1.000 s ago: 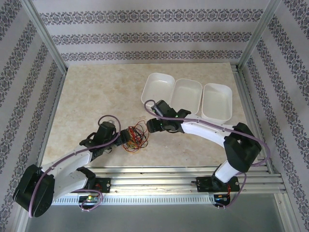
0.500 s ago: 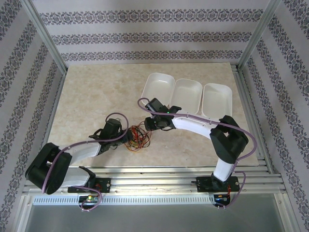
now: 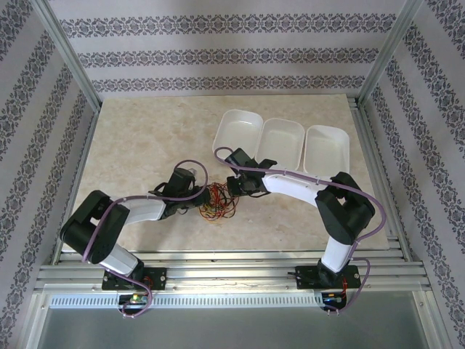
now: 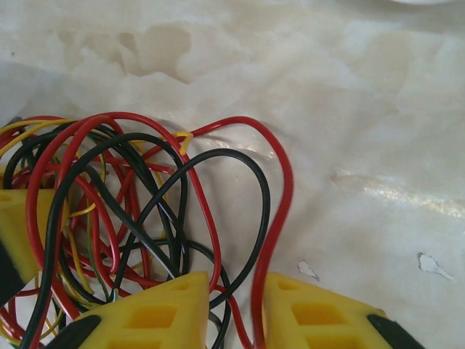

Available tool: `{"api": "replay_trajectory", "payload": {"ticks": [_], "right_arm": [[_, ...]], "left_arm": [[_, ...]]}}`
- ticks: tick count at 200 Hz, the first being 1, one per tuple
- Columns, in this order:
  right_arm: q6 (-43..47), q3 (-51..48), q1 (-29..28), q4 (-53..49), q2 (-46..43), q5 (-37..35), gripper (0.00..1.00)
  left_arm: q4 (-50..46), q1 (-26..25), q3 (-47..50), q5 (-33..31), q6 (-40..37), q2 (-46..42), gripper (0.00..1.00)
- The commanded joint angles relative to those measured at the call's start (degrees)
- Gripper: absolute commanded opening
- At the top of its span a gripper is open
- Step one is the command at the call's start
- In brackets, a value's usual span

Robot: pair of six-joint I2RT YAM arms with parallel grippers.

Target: Untangle the cables

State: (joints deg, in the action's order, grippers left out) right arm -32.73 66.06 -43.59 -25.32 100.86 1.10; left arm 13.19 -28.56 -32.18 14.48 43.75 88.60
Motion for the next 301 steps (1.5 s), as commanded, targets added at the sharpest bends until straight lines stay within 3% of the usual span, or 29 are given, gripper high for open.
{"api": "replay_trajectory", "payload": {"ticks": [1, 43, 80, 186, 301], "right_arm": [[-1.2, -1.3, 0.7, -1.2, -2.0, -2.3, 0.22], [-0.6, -1.8, 0.9, -1.5, -5.0, -5.2, 0.08], [0.2, -2.6, 0.8, -1.9, -9.4, -7.2, 0.03], [2.1, -2.0, -0.1, -4.7, -19.8, -9.5, 0.02], [4.8, -3.1, 0.0, -6.1, -28.5, -17.6, 0.00]], "left_arm": [[8.6, -3.0, -2.1, 4.6, -1.0, 3.0, 0.41], [7.1, -3.2, -2.1, 2.7, -1.3, 1.2, 0.44], [3.8, -3.2, -2.2, -0.3, -2.4, -0.9, 0.42], [5.4, -4.0, -4.4, -0.2, -0.5, 3.8, 0.29], [3.2, -4.1, -3.0, -3.5, 0.3, 2.1, 0.18]]}}
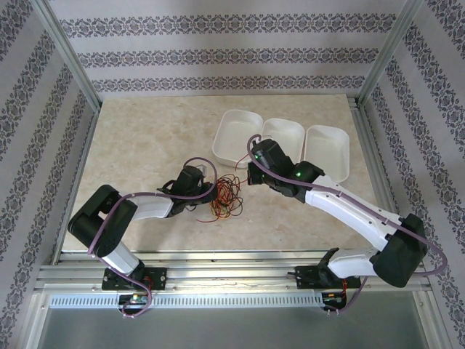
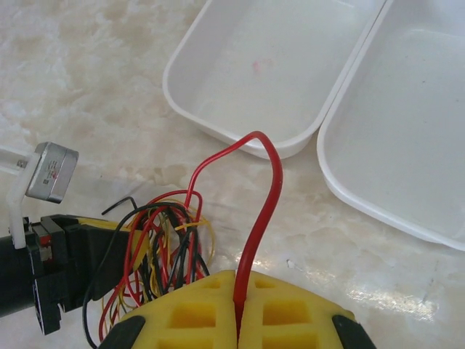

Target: Untangle the cables

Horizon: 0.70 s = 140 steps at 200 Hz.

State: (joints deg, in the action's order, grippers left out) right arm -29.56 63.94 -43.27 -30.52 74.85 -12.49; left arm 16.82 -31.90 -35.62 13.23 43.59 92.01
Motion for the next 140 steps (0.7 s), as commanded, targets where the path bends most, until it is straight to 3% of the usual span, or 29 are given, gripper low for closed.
{"api": "replay_trajectory", "payload": {"ticks": [1, 107, 128, 140], "right_arm": [[1.6, -1.0, -0.4, -0.9, -2.5, -4.1, 0.00], [3.0, -1.9, 3.1, -3.1, -8.0, -8.7, 0.00], [3.2, -1.8, 3.8, -3.1, -8.9, -9.1, 0.00], [3.3, -1.7, 4.0, -3.2, -9.1, -9.0, 0.00]], "left_arm": [[-0.4, -0.8, 0.4, -2.3, 0.5, -1.3, 0.18], [-3.3, -0.8, 2.9, -8.3, 2.0, -5.8, 0.14], [-3.2, -0.8, 2.9, -8.3, 2.3, -5.6, 0.25], [-2.8, -0.8, 2.9, -8.2, 2.6, -5.4, 0.25]]}}
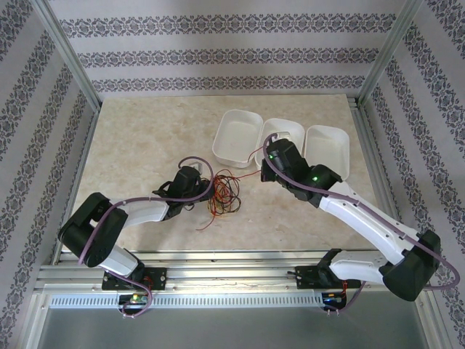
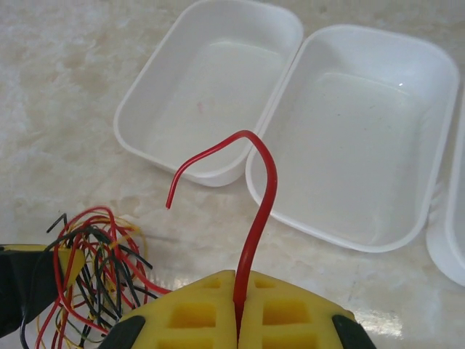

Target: Untangle the cables

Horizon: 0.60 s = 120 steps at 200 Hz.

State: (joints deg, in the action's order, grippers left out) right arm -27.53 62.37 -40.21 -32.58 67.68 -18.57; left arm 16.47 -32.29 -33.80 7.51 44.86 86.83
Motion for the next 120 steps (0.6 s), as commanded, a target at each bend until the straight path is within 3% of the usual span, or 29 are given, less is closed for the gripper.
{"api": "replay_trajectory", "payload": {"ticks": [1, 120], "right_arm": [[1.3, -0.1, 0.9, -1.2, -1.9, -2.9, 0.00], [3.9, 3.6, 1.7, -4.2, -4.6, -6.0, 0.00]], "left_arm": [[-2.4, -0.4, 1.0, -2.4, 1.4, -0.2, 0.25], [-3.1, -0.4, 0.9, -3.6, 2.4, -0.3, 0.27]]}}
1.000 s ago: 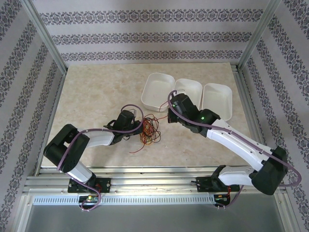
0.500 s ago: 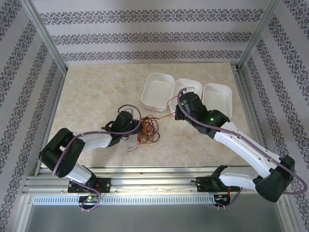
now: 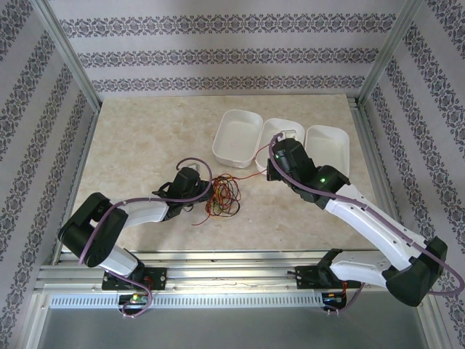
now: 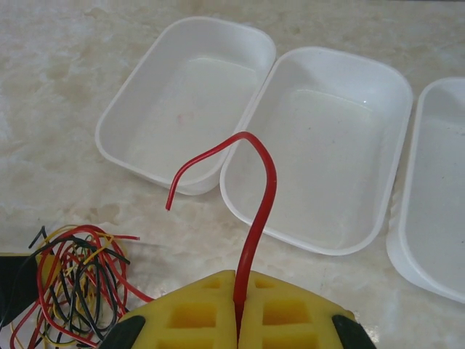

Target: Untangle the cables

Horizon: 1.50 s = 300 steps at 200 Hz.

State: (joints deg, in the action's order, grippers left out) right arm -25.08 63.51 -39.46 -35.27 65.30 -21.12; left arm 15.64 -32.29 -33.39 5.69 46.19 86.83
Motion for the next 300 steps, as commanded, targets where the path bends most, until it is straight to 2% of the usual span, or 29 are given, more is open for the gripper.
{"api": "replay_trajectory", "payload": {"ticks": [1, 81, 162, 230, 300], "right_arm": [[1.4, 2.5, 0.9, -1.6, -2.2, -3.4, 0.00], [2.6, 5.2, 1.6, -3.9, -4.7, -4.2, 0.00], [5.4, 10.7, 2.1, -7.6, -6.1, -9.0, 0.00], [9.9, 17.6, 2.1, -10.7, -6.9, -15.0, 0.00], [17.7, 25.1, 2.1, -11.5, -6.6, -25.0, 0.00]], "left_arm": [[-2.3, -0.4, 0.5, -1.8, 1.1, -0.3, 0.27], [-2.6, -0.4, 0.2, -2.1, 1.2, 0.2, 0.27], [-3.2, -0.4, 0.0, -2.2, 1.2, 0.4, 0.26], [-3.2, -0.4, -0.2, -1.9, 1.1, 0.5, 0.26], [-2.9, -0.4, 0.0, -1.7, 1.2, 0.2, 0.26]]}}
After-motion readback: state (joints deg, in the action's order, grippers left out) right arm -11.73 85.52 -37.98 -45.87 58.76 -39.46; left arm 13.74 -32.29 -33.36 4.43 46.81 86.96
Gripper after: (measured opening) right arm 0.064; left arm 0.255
